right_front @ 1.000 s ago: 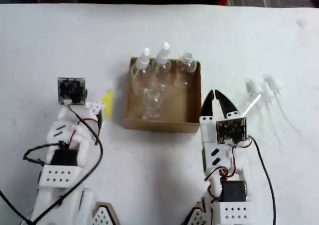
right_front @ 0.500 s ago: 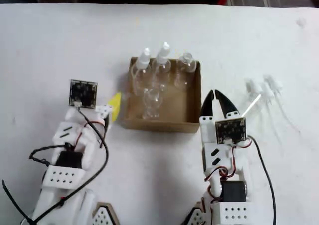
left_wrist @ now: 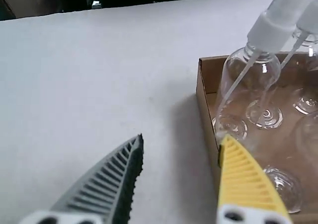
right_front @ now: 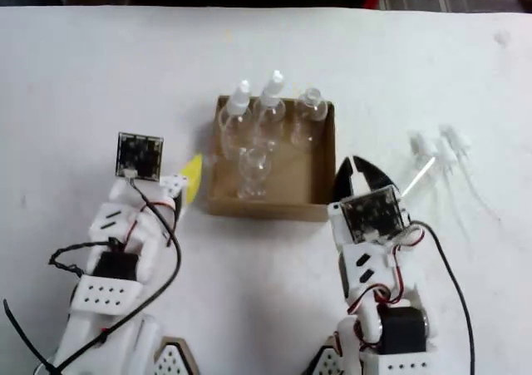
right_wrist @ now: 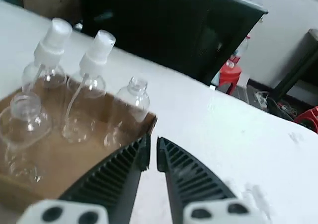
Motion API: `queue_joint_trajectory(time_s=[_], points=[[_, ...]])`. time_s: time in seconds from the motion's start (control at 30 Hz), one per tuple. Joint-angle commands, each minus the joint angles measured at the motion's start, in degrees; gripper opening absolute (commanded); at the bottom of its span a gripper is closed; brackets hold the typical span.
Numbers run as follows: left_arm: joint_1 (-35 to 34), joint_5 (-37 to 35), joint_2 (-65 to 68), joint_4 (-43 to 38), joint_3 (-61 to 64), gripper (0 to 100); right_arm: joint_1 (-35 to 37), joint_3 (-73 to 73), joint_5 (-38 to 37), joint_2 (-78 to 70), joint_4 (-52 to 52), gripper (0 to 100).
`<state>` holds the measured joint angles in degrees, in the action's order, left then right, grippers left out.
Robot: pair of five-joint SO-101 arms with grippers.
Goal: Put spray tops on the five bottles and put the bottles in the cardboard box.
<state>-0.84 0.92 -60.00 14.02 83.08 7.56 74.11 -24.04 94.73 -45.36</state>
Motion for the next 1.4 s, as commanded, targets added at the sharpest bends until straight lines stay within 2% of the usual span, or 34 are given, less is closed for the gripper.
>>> queue_joint_trajectory(time_s=[0.0,0.1,0.2,0.3,0.47,0.63,0.73,0.83,1.07,1.27,1.37], points=[[0.7,0.4,-1.1,-1.3,-0.3,23,-1.7,-12.8,-7.8,-10.1,-10.9,2.1],[0.7,0.4,-1.1,-1.4,-0.3,23,-6.2,-19.9,-17.4,-17.7,-17.6,2.1],[0.7,0.4,-1.1,-1.6,-0.3,23,-11.6,-21.0,-29.0,-22.3,-18.4,2.2],[0.7,0.4,-1.1,-1.6,-0.4,23,-15.3,-19.5,-34.5,-22.9,-18.6,2.2],[0.7,0.4,-1.1,-1.6,-0.4,23,-16.0,-14.1,-41.2,-17.9,-18.9,2.2],[0.7,0.4,-1.1,-1.6,-0.4,23,-16.1,-4.1,-54.4,-9.3,-19.5,3.0],[0.7,0.4,-1.1,-1.6,-0.4,23,-17.2,0.1,-65.4,-4.2,-23.1,13.3],[0.7,0.4,-1.1,-1.6,-0.5,23,-17.5,1.7,-66.8,-0.3,-23.6,22.8],[0.6,0.4,-1.1,-1.6,-0.4,23,-17.5,6.6,-78.9,0.7,-23.7,14.6],[0.5,0.5,-1.1,-1.6,-0.5,23,-20.7,7.6,-87.2,0.7,-21.9,14.5],[0.4,0.5,-1.1,-1.7,-0.6,23,-22.8,7.6,-89.0,0.7,-19.8,14.4]])
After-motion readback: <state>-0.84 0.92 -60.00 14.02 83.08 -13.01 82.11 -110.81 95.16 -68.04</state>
